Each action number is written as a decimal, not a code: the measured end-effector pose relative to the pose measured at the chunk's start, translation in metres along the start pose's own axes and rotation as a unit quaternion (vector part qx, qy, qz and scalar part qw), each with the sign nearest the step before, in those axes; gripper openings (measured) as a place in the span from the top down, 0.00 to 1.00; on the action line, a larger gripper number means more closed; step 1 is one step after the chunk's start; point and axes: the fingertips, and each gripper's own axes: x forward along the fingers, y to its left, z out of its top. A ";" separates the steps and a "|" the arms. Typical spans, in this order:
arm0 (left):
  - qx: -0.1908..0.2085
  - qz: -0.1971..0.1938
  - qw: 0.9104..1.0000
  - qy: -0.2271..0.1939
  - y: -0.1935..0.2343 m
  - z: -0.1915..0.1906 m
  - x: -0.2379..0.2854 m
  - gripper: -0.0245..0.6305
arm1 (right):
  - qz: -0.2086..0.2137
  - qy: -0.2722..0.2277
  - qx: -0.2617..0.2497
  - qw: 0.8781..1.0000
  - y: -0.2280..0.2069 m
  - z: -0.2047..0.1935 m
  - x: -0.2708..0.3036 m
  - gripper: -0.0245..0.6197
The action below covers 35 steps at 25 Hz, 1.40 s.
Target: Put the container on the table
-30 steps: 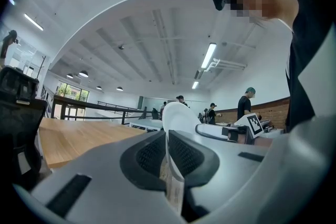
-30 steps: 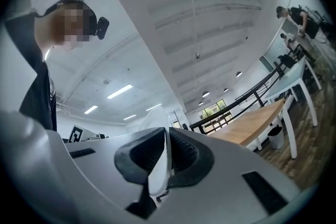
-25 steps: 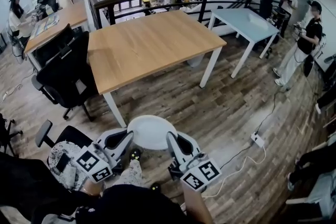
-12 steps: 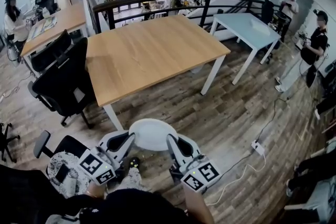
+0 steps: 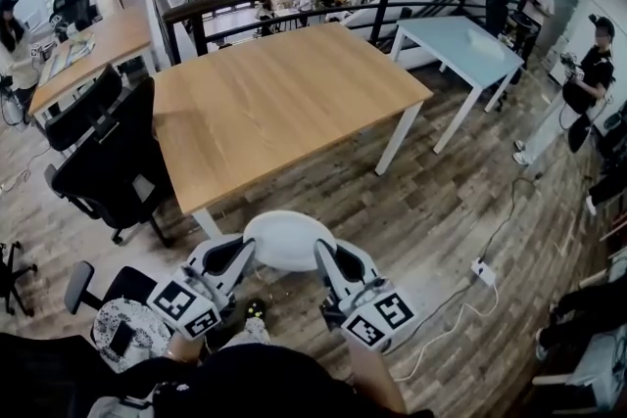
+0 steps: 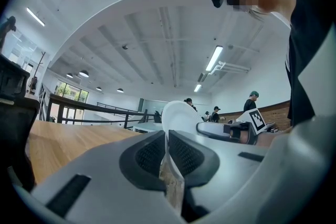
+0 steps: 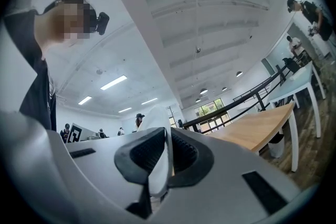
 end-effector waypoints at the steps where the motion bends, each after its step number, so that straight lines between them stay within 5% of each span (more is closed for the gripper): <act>1: 0.000 -0.002 1.000 -0.001 0.006 0.002 0.004 0.93 | -0.002 0.000 -0.001 1.000 -0.003 0.001 0.006 0.92; 24: -0.034 0.021 0.999 -0.029 0.166 0.031 -0.017 0.93 | 0.024 0.036 -0.046 0.998 0.008 -0.013 0.177 0.92; 35: -0.049 0.003 0.998 -0.029 0.205 0.023 -0.014 0.93 | -0.005 0.046 -0.040 0.998 0.001 -0.030 0.209 0.92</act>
